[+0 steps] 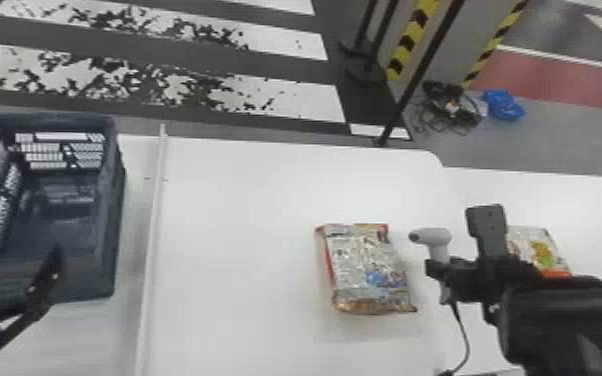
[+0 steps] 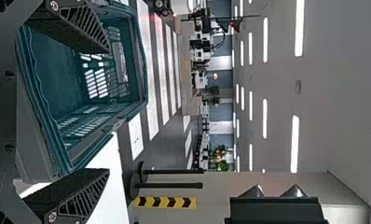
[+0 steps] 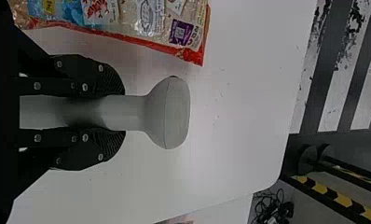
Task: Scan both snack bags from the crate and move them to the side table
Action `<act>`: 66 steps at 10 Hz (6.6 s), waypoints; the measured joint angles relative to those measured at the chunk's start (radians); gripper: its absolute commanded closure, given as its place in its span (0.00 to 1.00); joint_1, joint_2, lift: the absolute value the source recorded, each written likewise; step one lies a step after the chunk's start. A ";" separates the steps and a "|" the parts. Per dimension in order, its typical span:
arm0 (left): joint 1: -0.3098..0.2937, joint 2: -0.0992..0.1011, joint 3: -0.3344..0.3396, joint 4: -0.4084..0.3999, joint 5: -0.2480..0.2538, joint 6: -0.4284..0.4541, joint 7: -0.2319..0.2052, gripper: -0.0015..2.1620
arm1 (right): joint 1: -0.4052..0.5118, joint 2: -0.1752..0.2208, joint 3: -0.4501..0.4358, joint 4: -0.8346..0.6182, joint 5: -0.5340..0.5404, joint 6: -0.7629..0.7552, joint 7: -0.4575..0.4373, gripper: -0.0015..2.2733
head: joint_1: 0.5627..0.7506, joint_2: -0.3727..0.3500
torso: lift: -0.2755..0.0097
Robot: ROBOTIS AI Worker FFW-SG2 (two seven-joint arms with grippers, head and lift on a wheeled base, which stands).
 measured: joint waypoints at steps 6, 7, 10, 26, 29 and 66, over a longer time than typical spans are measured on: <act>-0.003 -0.002 0.000 0.003 -0.002 0.003 -0.003 0.04 | -0.077 -0.026 -0.011 0.222 -0.001 -0.125 -0.028 0.99 | 0.70 0.07 | 0.70; -0.004 -0.002 0.000 0.003 -0.001 0.004 -0.003 0.04 | -0.079 -0.027 -0.013 0.234 -0.001 -0.138 -0.033 0.99 | 0.70 0.06 | 0.70; -0.005 0.000 0.000 0.005 -0.002 0.006 -0.005 0.04 | -0.079 -0.027 -0.013 0.246 -0.003 -0.151 -0.044 0.91 | 0.70 0.06 | 0.70; 0.001 0.004 -0.001 0.002 -0.001 0.003 -0.006 0.04 | 0.042 -0.007 -0.205 -0.006 -0.382 0.036 0.068 0.07 | 0.70 0.12 | 0.70; 0.000 0.004 0.000 0.004 -0.001 0.003 -0.006 0.04 | 0.018 -0.006 -0.208 0.014 -0.438 0.125 0.132 0.07 | 0.70 0.18 | 0.70; 0.043 0.006 0.049 -0.006 0.021 -0.025 -0.016 0.04 | -0.376 -0.226 -0.463 1.002 -0.537 -0.653 -0.337 0.14 | 0.70 0.03 | 0.70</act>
